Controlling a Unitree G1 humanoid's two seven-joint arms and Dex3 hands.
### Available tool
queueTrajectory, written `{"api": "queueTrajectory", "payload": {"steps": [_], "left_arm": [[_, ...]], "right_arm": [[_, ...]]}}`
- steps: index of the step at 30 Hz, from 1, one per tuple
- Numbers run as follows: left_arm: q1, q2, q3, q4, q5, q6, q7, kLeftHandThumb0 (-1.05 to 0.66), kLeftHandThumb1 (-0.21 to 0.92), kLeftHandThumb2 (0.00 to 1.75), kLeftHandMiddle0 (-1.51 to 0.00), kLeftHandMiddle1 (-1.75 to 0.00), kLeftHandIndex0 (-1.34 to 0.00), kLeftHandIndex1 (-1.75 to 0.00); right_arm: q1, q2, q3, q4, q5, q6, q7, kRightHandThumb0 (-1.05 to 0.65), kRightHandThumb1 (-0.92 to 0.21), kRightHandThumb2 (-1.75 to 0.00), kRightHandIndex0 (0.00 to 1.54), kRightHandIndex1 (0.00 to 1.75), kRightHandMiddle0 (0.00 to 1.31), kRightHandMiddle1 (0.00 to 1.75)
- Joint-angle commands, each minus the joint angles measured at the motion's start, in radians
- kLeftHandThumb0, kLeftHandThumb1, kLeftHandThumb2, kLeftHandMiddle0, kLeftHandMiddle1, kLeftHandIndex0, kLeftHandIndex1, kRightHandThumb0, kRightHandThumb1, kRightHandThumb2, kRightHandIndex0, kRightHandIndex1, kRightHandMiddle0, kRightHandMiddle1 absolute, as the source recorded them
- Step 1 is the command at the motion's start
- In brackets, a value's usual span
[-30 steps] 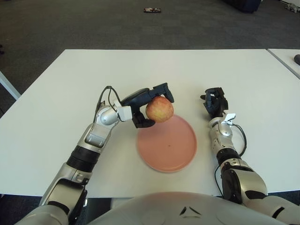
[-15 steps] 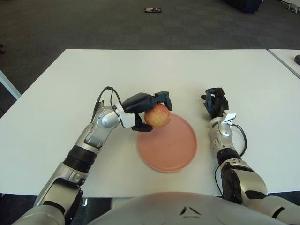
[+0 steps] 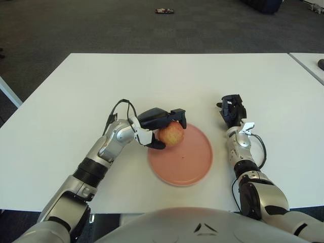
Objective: Put the apple into the plate.
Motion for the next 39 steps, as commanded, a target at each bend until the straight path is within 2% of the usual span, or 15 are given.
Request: {"api": "queueTrajectory", "payload": {"steps": [1,12,20,39], "left_arm": [[-0.045,0.021,-0.008,0.038,0.052,-0.051,0.048,0.00,0.02,1.63,-0.85,-1.67,-0.61,-1.75],[-0.083,0.021,-0.028,0.118,0.127,-0.101,0.110,0.00,0.00,1.66,-0.87,-1.67,-0.63,-1.75],[-0.074,-0.005,-0.056,0.152,0.185,-0.108,0.180,0.00,-0.01,1.67,-0.88,-1.67,-0.64,-1.75],[-0.094,-0.008,-0.072,0.205,0.177,-0.133,0.214,0.00,-0.04,1.69,-0.90,-1.65,-0.66,-1.75]], "right_arm": [[0.046,0.015,-0.006,0.057,0.009,0.058,-0.004,-0.36,-0.86,-0.60,0.39,1.49,0.23,1.75],[0.047,0.014,-0.008,0.057,0.010,0.062,-0.005,-0.36,-0.86,-0.61,0.38,1.48,0.23,1.75],[0.044,0.017,-0.009,0.058,0.012,0.063,-0.004,-0.36,-0.85,-0.61,0.38,1.48,0.24,1.75],[0.040,0.020,-0.014,0.063,0.019,0.062,0.016,-0.36,-0.82,-0.65,0.38,1.47,0.25,1.75]]}}
